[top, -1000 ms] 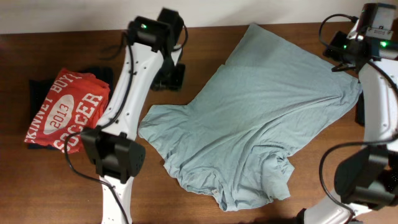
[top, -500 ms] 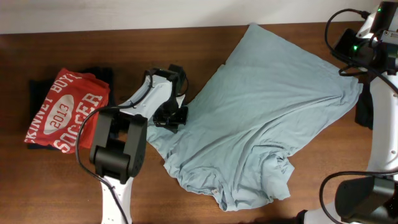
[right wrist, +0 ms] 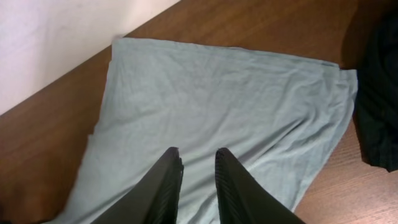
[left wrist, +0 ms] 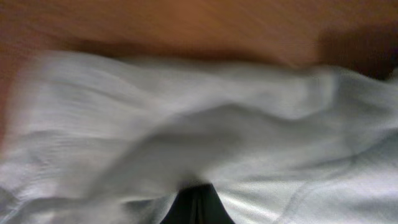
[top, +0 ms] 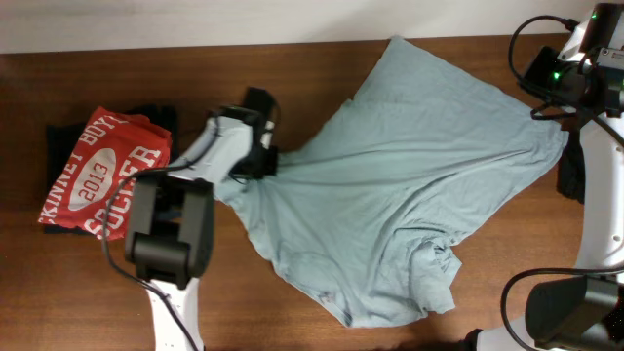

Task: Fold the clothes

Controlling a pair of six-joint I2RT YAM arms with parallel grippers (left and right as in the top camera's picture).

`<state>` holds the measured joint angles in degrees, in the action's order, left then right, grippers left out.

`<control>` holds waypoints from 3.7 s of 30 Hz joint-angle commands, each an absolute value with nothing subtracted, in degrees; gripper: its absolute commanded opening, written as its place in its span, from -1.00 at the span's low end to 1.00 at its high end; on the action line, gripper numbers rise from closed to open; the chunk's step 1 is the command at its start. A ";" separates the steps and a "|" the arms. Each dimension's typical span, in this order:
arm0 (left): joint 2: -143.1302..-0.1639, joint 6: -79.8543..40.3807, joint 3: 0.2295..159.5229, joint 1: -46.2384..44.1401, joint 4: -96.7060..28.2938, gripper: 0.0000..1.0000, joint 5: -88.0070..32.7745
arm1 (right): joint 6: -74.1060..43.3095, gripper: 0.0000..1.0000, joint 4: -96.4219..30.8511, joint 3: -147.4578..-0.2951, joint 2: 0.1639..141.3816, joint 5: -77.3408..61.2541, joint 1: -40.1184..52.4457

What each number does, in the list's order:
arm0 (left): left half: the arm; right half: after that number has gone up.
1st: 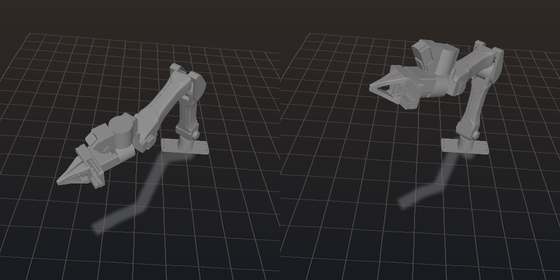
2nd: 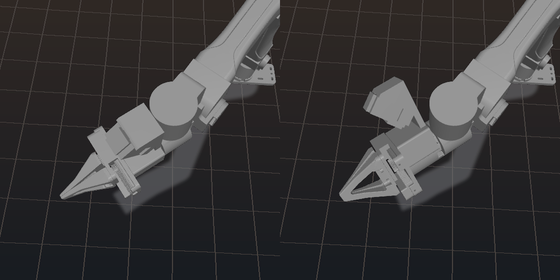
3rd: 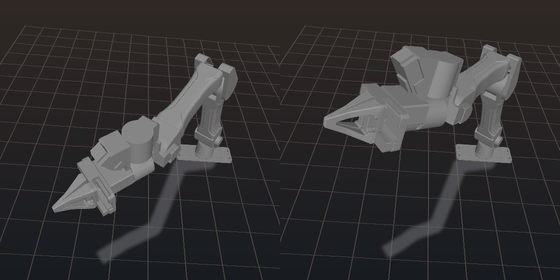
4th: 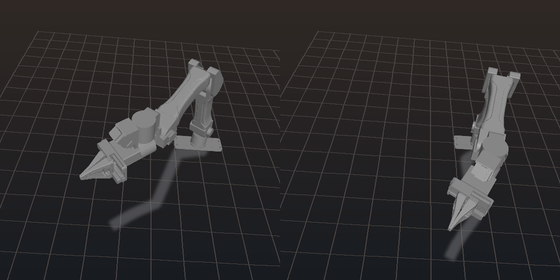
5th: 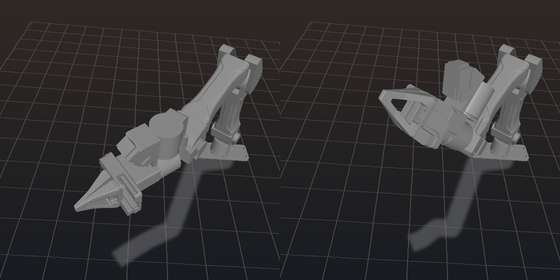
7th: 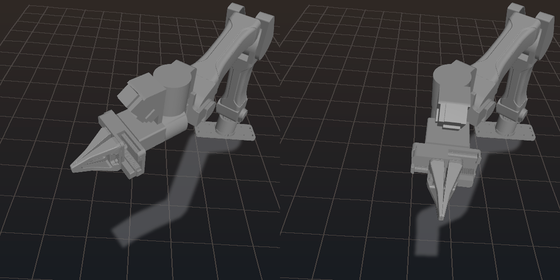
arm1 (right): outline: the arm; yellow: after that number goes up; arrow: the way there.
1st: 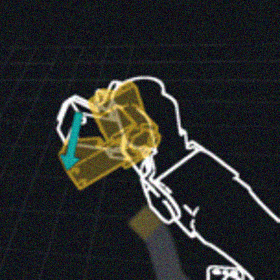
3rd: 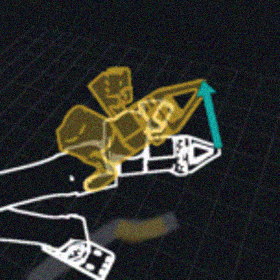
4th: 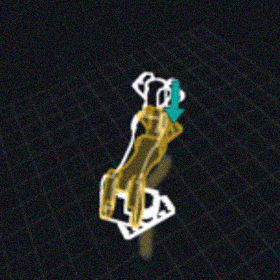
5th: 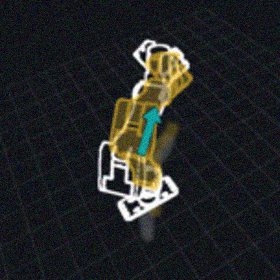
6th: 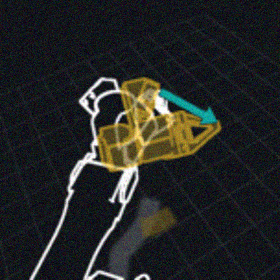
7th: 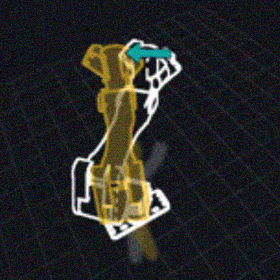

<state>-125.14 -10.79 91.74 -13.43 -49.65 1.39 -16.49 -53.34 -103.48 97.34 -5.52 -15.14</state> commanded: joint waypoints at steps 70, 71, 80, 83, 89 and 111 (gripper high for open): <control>-112.01 -2.52 83.18 -45.36 -57.95 -0.84 -13.34 | -13.98 -0.38 -64.36 -97.60 106.78 -9.69 -15.09; -112.16 -1.83 83.18 -45.32 -58.70 -0.85 -13.91 | -13.98 -0.38 -64.38 -97.60 106.78 -9.72 -15.09; -112.66 8.71 83.15 -45.39 -65.60 -0.86 -13.76 | -14.00 -0.42 -64.99 -97.60 106.78 -9.72 -15.09; -113.67 11.03 82.61 -45.50 -66.04 -0.88 -13.72 | -13.98 -0.43 -65.21 -97.60 106.78 -9.72 -15.09; -116.29 12.12 78.85 -45.58 -60.58 -0.90 -11.14 | -13.98 -0.45 -65.41 -97.60 106.78 -9.72 -15.09; -117.43 -6.46 72.79 -45.52 -68.64 -0.99 -11.00 | -13.78 -0.47 -63.07 -96.53 117.93 -9.67 -15.09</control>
<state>-117.27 0.69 73.54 -45.36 -67.94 -12.23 -13.52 -64.23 -97.17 114.43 -9.19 -14.87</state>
